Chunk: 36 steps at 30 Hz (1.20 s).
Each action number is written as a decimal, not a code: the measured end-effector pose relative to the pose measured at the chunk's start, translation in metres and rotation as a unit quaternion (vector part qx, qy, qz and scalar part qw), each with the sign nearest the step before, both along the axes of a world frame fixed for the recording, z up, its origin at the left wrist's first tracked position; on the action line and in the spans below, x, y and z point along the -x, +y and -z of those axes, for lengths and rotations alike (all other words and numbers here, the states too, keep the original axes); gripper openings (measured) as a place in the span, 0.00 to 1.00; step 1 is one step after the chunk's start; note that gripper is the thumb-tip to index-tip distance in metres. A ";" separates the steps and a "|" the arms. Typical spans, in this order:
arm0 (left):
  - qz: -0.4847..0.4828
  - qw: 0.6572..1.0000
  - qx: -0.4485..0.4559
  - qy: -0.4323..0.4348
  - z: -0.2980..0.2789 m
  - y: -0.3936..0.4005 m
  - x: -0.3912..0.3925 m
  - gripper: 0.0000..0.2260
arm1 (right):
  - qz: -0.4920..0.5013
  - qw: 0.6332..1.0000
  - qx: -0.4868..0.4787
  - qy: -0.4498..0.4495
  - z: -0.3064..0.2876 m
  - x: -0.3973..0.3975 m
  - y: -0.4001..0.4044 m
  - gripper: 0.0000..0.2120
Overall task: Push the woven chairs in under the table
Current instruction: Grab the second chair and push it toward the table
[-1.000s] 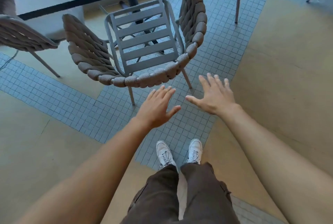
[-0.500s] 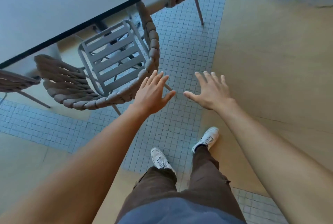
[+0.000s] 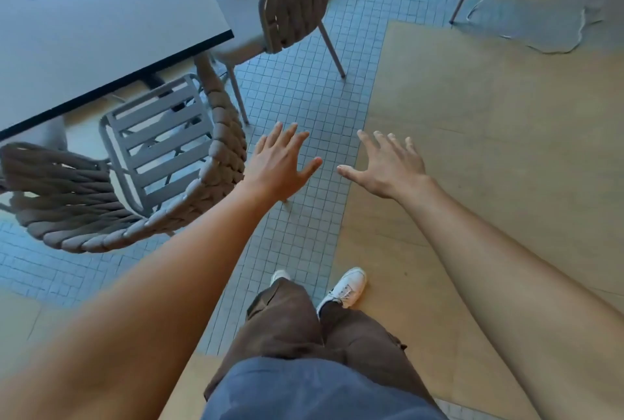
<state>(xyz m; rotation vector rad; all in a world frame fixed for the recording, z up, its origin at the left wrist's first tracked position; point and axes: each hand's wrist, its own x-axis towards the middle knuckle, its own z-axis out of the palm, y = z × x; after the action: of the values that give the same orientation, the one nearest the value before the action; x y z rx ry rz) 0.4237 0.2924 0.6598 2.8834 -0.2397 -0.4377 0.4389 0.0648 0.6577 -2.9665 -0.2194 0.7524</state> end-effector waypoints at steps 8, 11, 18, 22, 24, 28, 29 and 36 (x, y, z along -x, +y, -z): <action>-0.003 1.000 0.008 -0.006 -0.010 -0.033 -0.082 0.31 | 0.001 1.000 -0.009 -0.008 -0.010 -0.080 -0.027 0.47; -0.012 1.000 0.007 -0.002 -0.010 -0.034 -0.119 0.31 | -0.005 1.000 -0.009 -0.014 -0.012 -0.120 -0.031 0.47; -0.048 0.999 0.015 0.001 -0.006 -0.028 -0.216 0.32 | -0.024 0.999 -0.003 -0.027 -0.019 -0.219 -0.029 0.47; -0.047 0.999 0.011 -0.019 -0.011 -0.023 -0.264 0.31 | -0.026 0.999 -0.011 -0.037 -0.025 -0.270 -0.026 0.46; -0.054 0.998 0.012 -0.031 -0.015 -0.021 -0.288 0.31 | -0.033 0.999 -0.014 -0.040 -0.031 -0.296 -0.025 0.47; -0.069 0.997 0.004 -0.044 -0.019 -0.023 -0.330 0.31 | -0.052 0.997 -0.017 -0.056 -0.041 -0.348 -0.025 0.47; -0.074 0.996 0.004 -0.048 -0.019 -0.025 -0.340 0.31 | -0.058 0.996 -0.018 -0.058 -0.042 -0.360 -0.026 0.47; -0.116 0.992 -0.017 -0.049 -0.015 -0.052 -0.411 0.32 | -0.113 0.991 -0.020 -0.062 -0.037 -0.455 -0.045 0.49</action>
<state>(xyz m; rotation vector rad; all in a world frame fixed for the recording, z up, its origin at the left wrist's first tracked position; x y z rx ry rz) 0.8347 0.2409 0.6748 2.9215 0.0893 -0.2610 0.8938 0.0199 0.6950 -2.9852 -0.5802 0.5752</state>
